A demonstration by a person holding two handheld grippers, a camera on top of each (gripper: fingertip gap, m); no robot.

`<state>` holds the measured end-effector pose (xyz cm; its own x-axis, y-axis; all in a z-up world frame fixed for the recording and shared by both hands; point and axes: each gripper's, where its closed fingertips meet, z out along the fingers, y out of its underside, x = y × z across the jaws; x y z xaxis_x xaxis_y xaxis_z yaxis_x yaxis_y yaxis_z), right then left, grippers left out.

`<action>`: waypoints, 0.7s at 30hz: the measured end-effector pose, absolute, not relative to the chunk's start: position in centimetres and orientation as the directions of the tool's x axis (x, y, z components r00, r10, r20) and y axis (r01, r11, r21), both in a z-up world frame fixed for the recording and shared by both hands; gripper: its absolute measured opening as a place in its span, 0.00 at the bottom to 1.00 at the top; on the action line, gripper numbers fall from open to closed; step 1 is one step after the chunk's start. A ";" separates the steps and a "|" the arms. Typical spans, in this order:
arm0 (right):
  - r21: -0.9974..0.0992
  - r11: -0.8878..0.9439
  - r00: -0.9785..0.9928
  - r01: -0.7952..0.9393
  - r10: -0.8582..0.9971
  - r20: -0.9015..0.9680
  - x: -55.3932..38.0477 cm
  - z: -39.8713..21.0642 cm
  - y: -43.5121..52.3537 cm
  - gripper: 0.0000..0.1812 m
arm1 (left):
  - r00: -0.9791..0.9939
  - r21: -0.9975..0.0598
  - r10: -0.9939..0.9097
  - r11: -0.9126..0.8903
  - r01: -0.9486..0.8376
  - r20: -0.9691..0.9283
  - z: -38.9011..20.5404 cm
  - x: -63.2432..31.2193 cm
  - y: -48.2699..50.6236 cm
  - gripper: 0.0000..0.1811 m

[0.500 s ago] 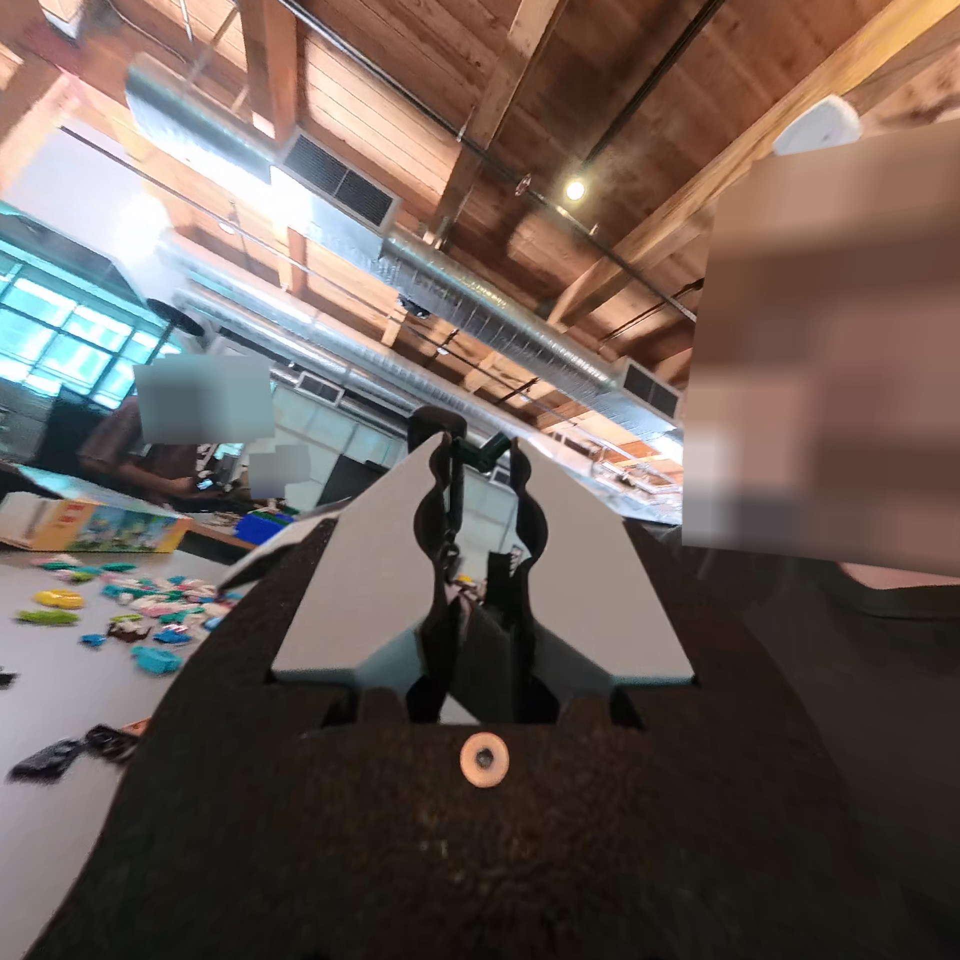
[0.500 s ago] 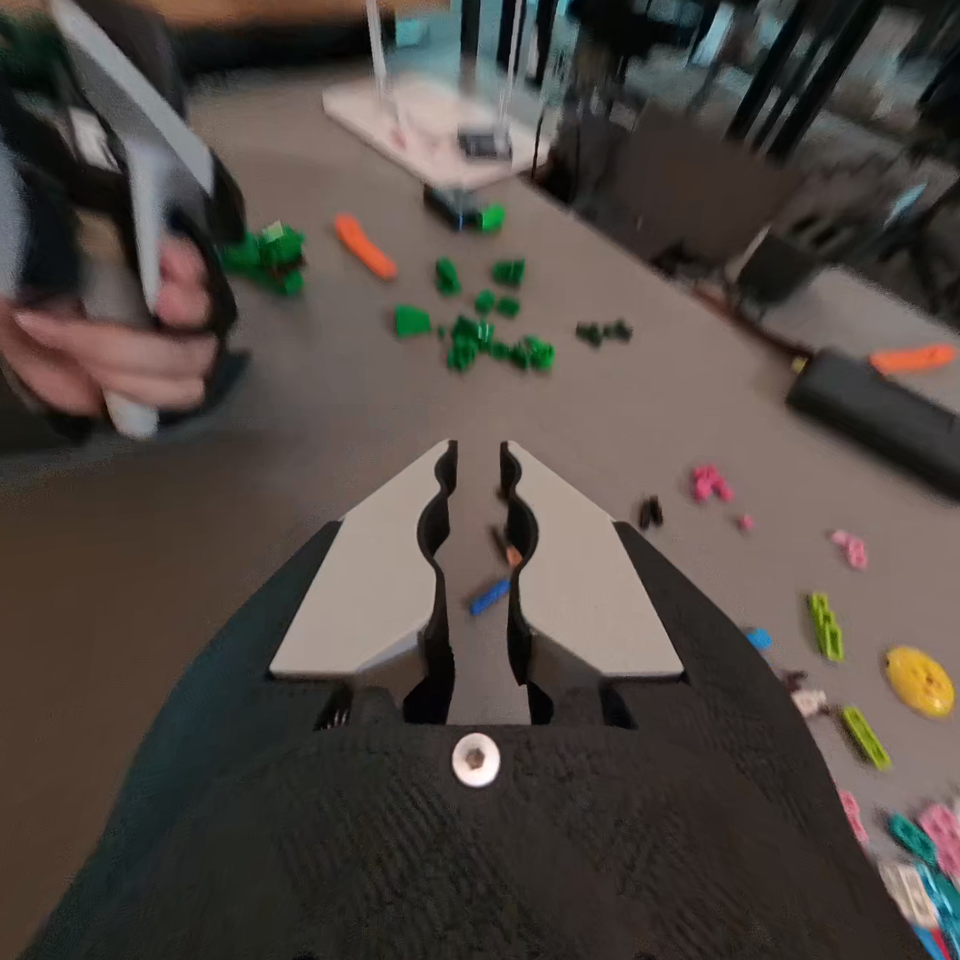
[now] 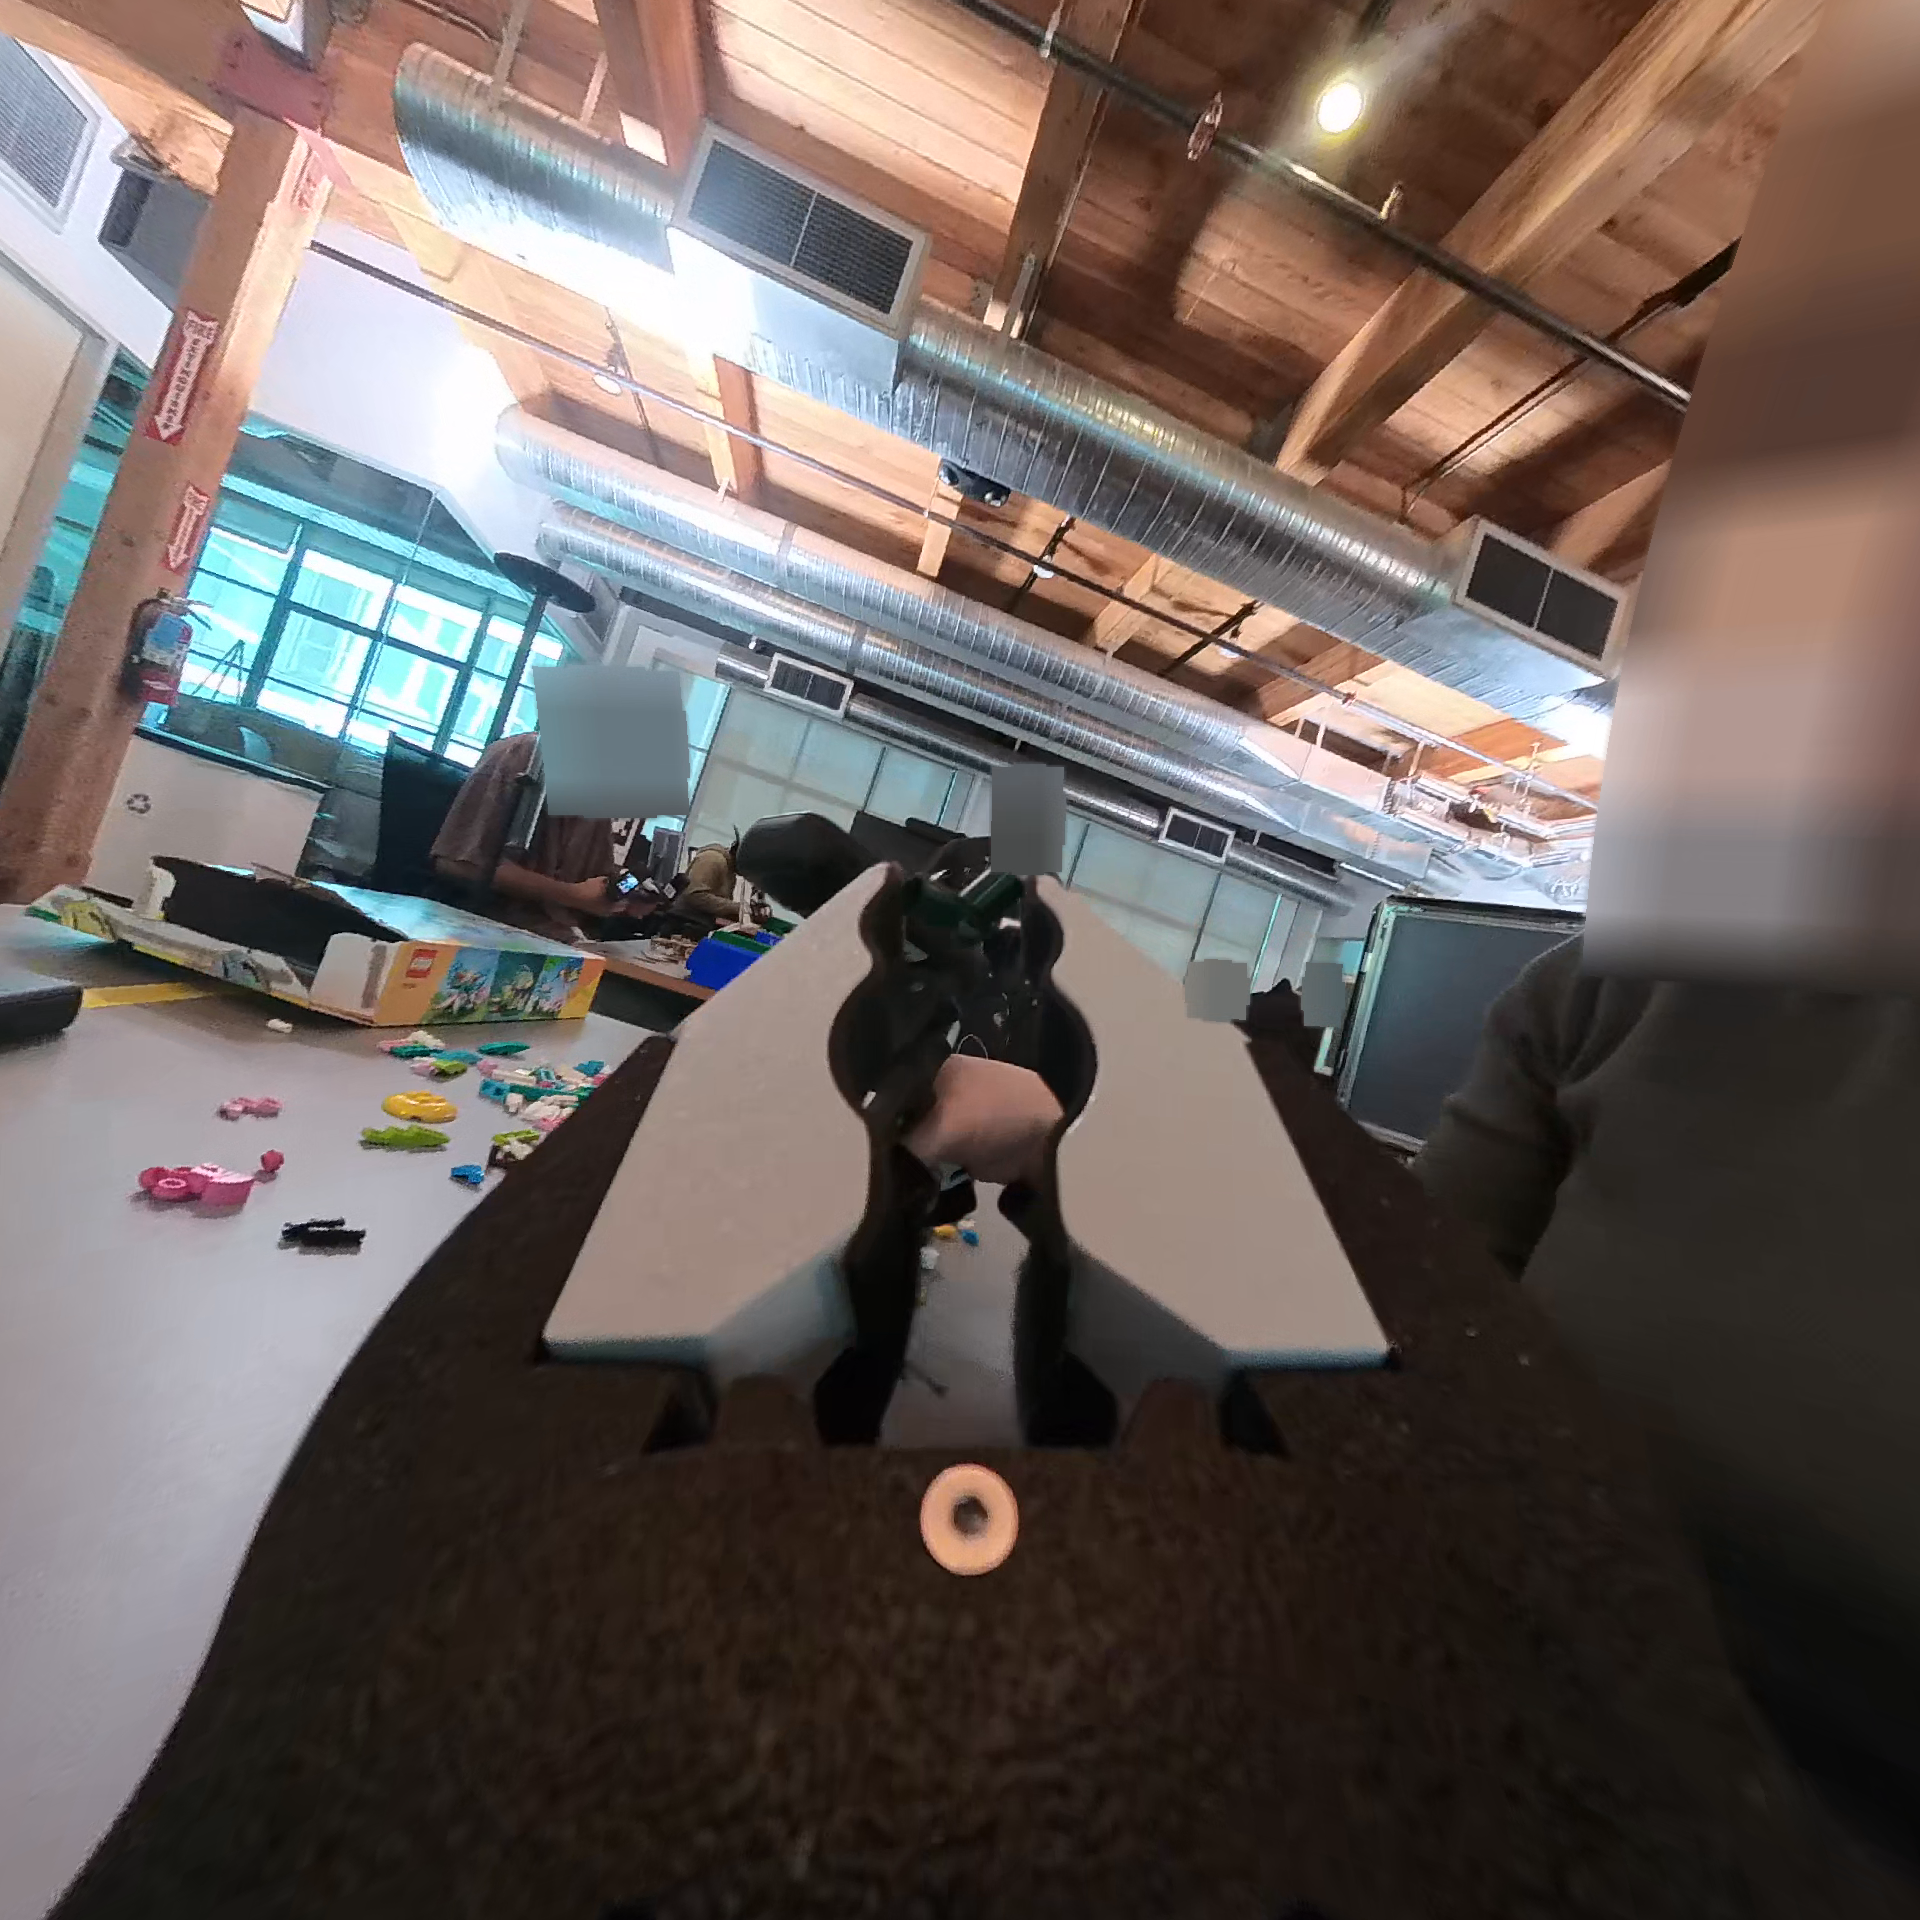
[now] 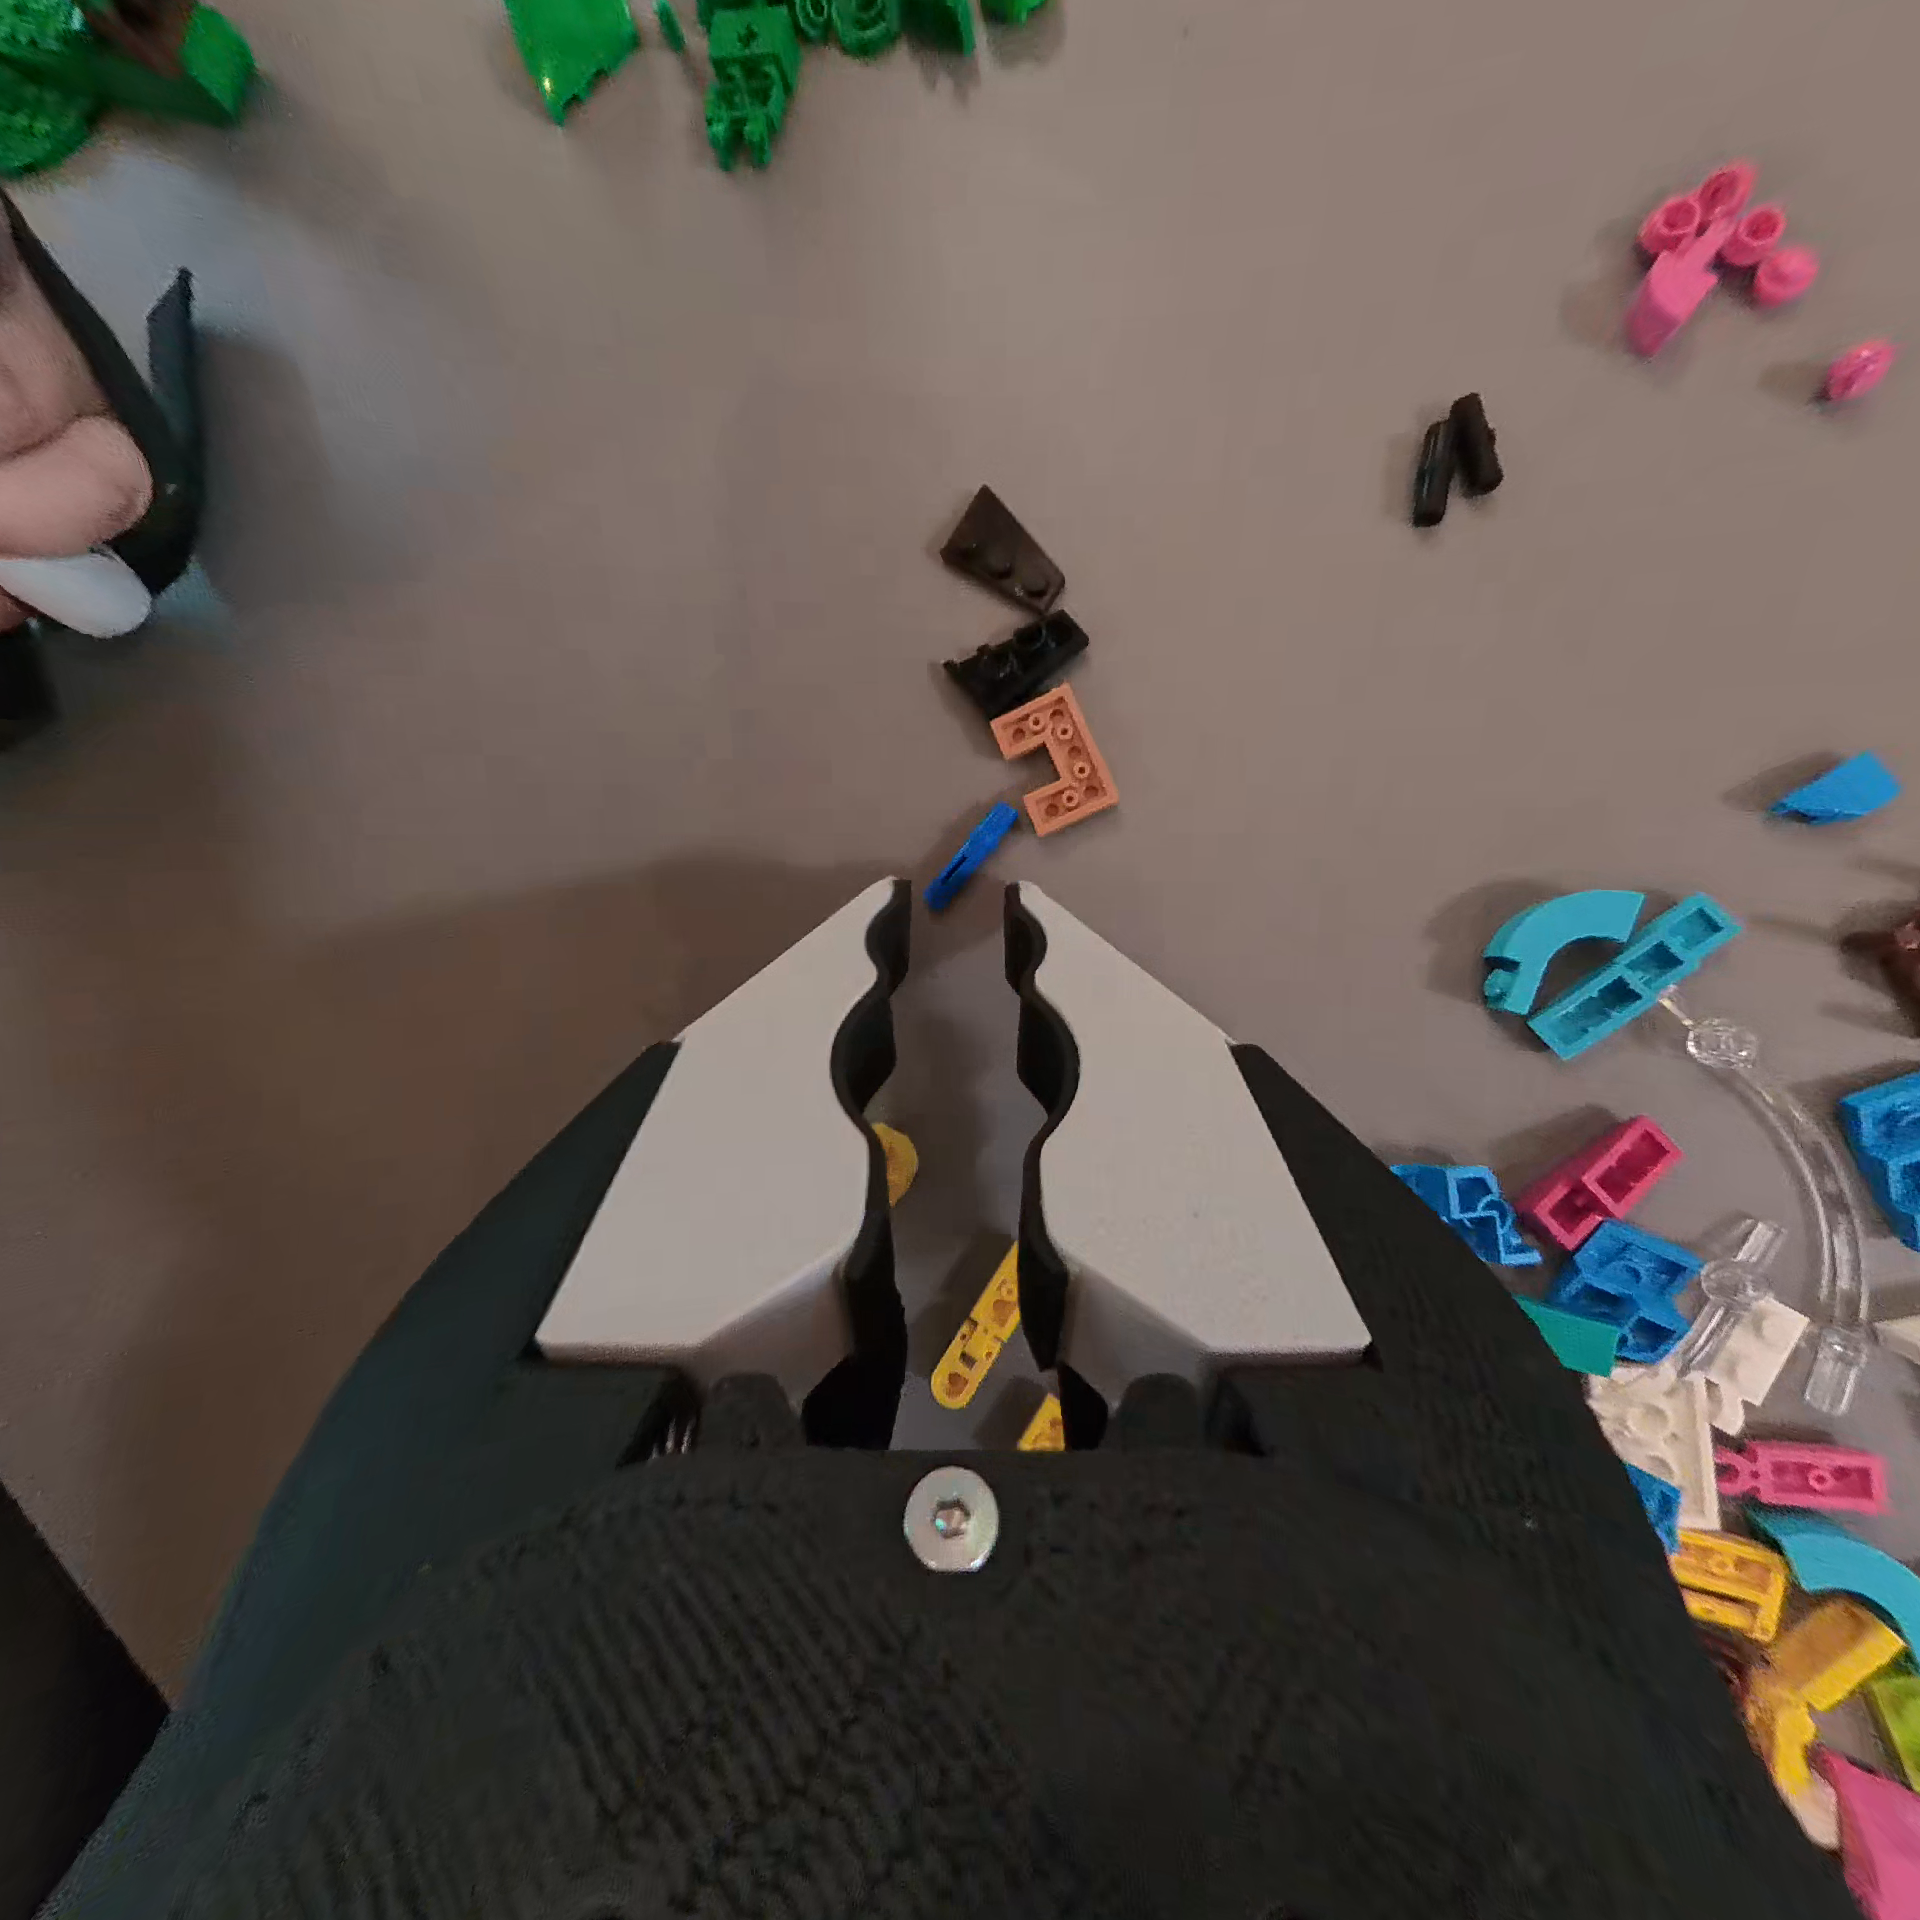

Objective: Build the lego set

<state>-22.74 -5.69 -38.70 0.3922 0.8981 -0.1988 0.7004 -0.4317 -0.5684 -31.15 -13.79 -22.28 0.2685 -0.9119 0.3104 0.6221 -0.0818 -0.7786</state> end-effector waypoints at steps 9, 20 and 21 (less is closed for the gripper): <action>-0.567 -0.416 0.393 0.711 0.904 -0.170 -23.2 -38.9 -5.8 0.01 | 0.279 -0.803 -0.913 -0.083 0.590 0.299 -22.6 -30.7 -13.8 0.11; -0.744 -0.087 0.234 0.663 0.968 0.095 -26.3 -35.1 -6.0 0.01 | 0.396 -0.855 -0.892 0.024 0.518 0.215 -22.6 -31.4 -13.8 0.11; -0.762 -0.017 0.214 0.648 0.963 0.161 -26.7 -34.4 -5.9 0.01 | 0.425 -0.861 -0.882 0.046 0.507 0.203 -22.6 -31.7 -13.7 0.10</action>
